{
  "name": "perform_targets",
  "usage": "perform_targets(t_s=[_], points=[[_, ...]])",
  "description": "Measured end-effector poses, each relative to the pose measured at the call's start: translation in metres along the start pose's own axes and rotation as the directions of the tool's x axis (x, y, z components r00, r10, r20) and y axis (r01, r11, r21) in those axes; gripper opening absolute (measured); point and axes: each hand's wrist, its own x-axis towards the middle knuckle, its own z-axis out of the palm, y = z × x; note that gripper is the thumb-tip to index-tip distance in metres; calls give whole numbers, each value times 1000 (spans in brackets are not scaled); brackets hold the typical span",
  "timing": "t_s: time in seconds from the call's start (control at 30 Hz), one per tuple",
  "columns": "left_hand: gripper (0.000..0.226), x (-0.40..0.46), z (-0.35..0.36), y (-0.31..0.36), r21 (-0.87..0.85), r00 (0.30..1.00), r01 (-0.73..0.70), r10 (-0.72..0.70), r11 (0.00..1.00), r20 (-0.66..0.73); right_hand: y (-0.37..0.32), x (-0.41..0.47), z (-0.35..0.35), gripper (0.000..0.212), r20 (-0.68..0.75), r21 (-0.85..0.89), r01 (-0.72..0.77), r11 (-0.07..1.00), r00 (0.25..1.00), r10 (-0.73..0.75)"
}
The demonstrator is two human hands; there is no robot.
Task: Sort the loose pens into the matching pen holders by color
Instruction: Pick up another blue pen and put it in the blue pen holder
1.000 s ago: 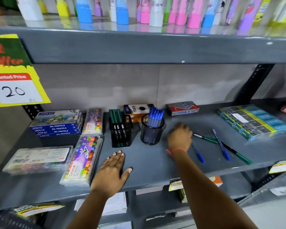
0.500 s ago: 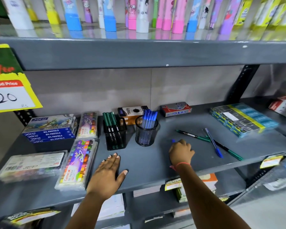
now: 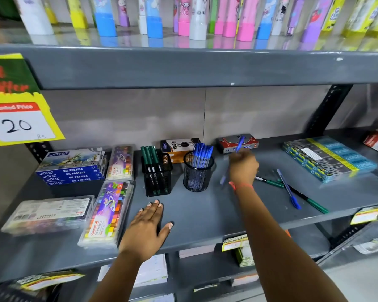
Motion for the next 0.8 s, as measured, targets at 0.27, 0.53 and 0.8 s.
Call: perform_targets(t_s=[0.27, 0.53, 0.8], points=[[118, 2, 3, -2, 14, 1000, -5, 6, 1000, -22, -34, 12, 27, 20, 253, -94, 181, 979, 956, -152], [81, 2, 4, -3, 7, 1000, -4, 4, 1000, 0, 3, 18, 15, 28, 78, -282, 72, 957, 996, -52], [115, 2, 4, -2, 5, 999, -23, 23, 1000, -40, 83, 42, -42, 40, -159, -639, -176, 748, 983, 96]])
